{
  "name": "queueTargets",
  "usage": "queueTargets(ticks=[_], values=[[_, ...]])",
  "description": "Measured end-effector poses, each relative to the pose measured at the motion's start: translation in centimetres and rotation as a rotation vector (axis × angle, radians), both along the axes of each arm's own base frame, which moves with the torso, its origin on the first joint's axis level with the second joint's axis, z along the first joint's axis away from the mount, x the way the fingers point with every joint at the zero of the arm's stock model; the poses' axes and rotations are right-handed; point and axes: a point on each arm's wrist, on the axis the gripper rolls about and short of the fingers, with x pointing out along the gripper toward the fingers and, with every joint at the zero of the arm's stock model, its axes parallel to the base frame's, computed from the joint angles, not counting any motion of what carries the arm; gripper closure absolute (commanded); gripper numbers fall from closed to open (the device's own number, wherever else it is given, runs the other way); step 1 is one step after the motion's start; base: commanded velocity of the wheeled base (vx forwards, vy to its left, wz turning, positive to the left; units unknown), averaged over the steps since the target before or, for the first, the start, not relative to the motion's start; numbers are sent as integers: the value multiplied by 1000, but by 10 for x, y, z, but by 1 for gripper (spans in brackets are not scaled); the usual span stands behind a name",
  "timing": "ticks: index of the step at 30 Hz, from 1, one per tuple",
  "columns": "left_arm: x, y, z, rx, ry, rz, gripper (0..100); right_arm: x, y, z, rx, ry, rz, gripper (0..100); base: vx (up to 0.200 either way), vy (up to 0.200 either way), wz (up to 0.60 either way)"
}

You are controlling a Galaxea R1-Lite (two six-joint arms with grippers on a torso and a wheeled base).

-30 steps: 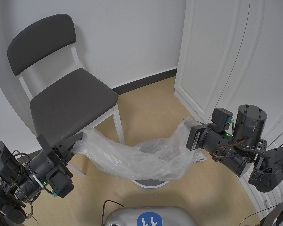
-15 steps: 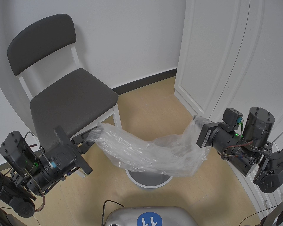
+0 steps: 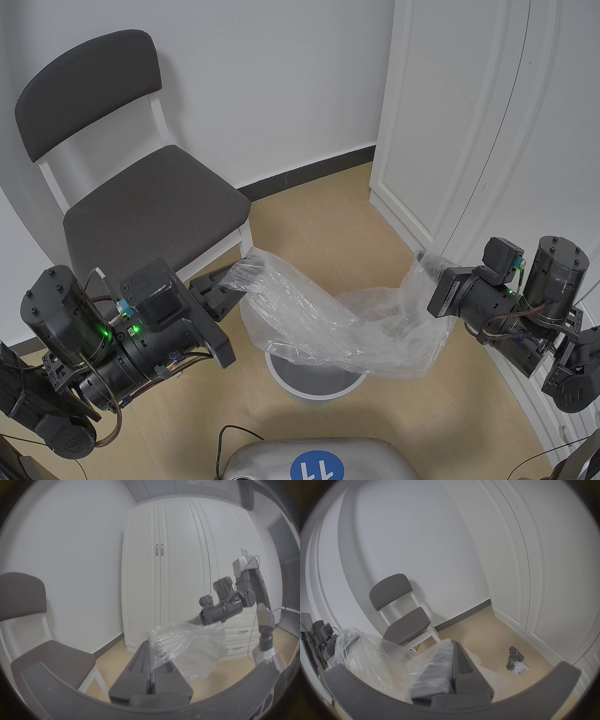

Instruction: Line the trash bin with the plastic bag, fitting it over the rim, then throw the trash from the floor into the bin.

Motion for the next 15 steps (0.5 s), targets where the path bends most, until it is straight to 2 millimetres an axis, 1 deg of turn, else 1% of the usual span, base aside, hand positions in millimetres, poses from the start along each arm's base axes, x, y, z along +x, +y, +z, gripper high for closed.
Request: queueTargets(ticks=[4,8,12,15], values=[[3,0,-3,87,-75,28,100,-1,-1,0,2,0,3,100,0,0,0],[8,3,-10,272,-234,87,100,-2,-2,1,5,-3,6,100,0,0,0],[11,9,-21,488,-385,138,100,-4,-2,2,6,-6,12,100,0,0,0],[12,13,-28,616,-470,158,100,-6,-2,3,8,-8,16,100,0,0,0]])
